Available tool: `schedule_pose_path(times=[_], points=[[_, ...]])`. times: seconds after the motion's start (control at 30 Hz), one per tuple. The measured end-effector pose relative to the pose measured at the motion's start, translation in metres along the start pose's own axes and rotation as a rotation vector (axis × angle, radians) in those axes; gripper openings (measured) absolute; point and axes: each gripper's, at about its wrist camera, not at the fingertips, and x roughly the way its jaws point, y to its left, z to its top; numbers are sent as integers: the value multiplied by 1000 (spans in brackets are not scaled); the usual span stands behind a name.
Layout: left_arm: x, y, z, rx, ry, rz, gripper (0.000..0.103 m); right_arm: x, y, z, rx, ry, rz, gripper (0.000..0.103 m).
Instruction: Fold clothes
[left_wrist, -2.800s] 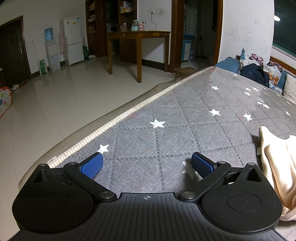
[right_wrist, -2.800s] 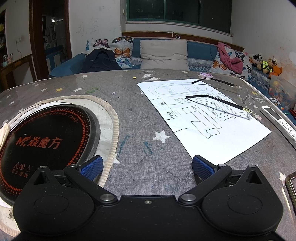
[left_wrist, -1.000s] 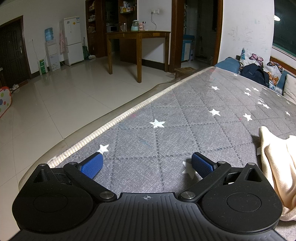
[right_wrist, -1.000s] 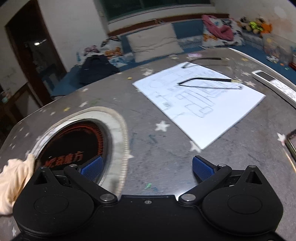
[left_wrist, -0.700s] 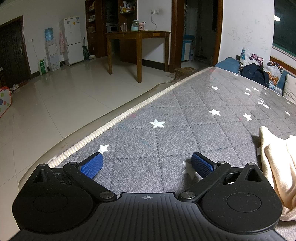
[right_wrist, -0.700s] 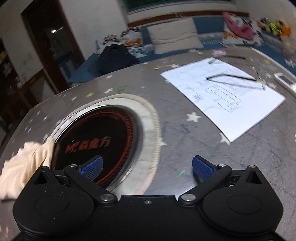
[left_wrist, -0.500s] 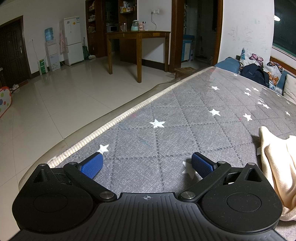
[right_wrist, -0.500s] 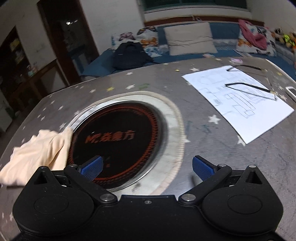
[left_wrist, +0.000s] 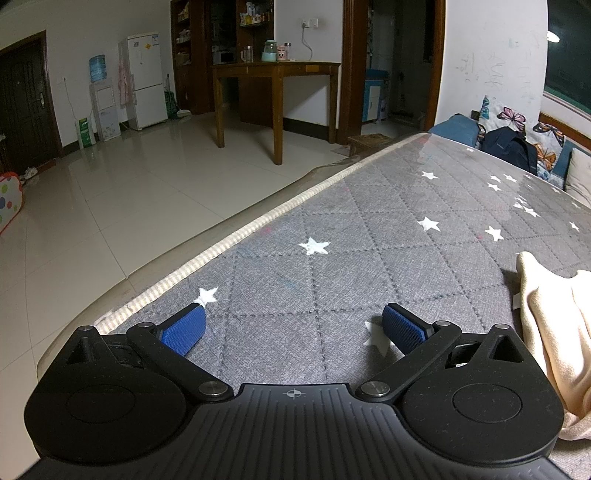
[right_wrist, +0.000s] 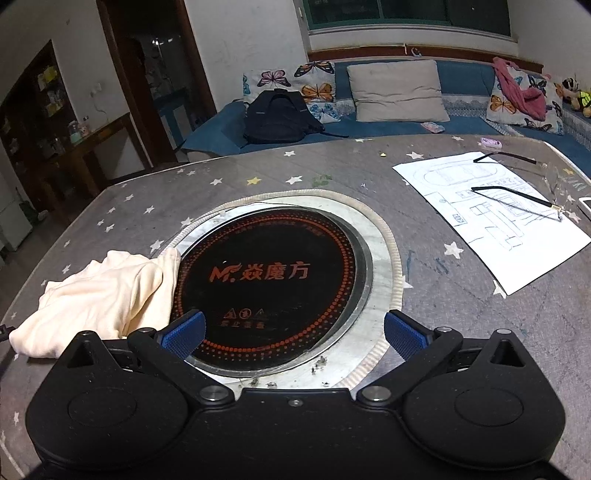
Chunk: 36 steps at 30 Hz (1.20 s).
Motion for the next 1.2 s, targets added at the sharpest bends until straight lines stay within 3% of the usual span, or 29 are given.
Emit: schedule_pose_path(times=[1.2], points=[[0,0,0,0,0,0,103,7,-1,-3,-7,12,-35,103]])
